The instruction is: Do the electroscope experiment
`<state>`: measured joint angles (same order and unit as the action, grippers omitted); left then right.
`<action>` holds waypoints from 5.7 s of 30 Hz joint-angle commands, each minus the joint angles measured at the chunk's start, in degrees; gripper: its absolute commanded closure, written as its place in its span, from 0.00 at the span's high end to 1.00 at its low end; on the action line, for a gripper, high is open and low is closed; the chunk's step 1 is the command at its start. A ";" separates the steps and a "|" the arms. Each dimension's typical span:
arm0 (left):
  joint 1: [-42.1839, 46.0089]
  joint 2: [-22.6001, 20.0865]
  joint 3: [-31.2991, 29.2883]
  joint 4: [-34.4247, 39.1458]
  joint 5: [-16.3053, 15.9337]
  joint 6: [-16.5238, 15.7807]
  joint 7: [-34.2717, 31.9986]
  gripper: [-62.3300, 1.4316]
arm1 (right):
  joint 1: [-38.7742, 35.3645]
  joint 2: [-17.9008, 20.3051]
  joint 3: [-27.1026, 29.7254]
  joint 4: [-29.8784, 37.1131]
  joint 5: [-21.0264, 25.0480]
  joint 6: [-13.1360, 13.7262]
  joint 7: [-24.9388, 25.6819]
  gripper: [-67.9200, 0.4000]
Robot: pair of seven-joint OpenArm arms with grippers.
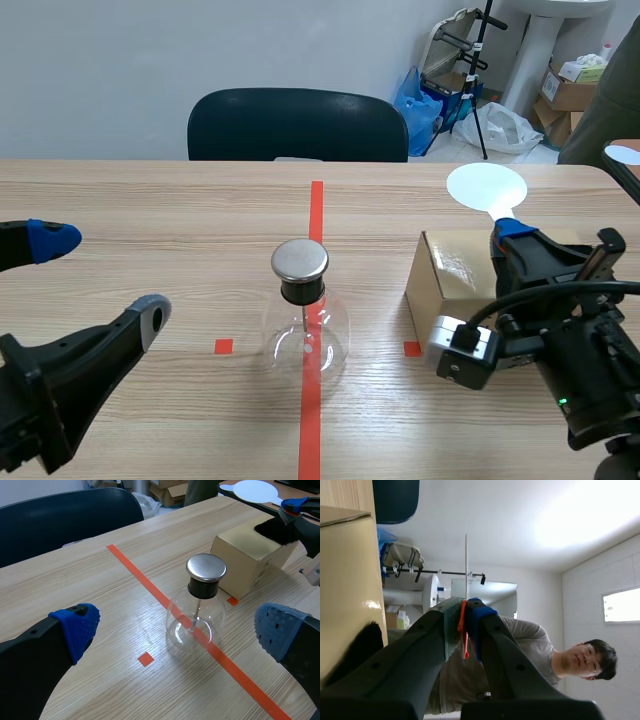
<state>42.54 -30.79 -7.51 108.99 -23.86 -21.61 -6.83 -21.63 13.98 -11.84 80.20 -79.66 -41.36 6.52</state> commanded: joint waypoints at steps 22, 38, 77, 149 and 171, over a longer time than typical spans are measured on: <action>-20.37 -3.52 12.66 -22.67 3.41 -10.40 2.78 0.07 | 4.63 2.84 -23.32 0.37 -4.04 -3.50 -28.70 0.02; -40.83 0.63 28.81 -48.22 13.20 -14.16 -12.24 0.07 | 3.32 2.49 -27.74 0.39 -2.08 -3.50 -33.38 0.02; -43.69 3.43 33.22 -50.80 20.48 -14.53 -16.70 0.07 | -0.59 2.84 -28.00 3.45 -4.04 -3.50 -28.89 0.02; -43.69 5.35 33.20 -50.80 20.50 -11.98 -19.12 0.07 | -0.46 2.84 -27.98 3.43 -4.04 -3.50 -29.51 0.02; -43.69 5.33 33.20 -50.80 20.50 -11.98 -19.12 0.07 | -0.46 2.84 -27.98 3.43 -4.04 -3.50 -29.51 0.02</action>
<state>-0.80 -25.87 25.85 56.99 -2.59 -33.47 -25.15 -22.74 16.38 -39.88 82.72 -83.61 -41.36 -22.59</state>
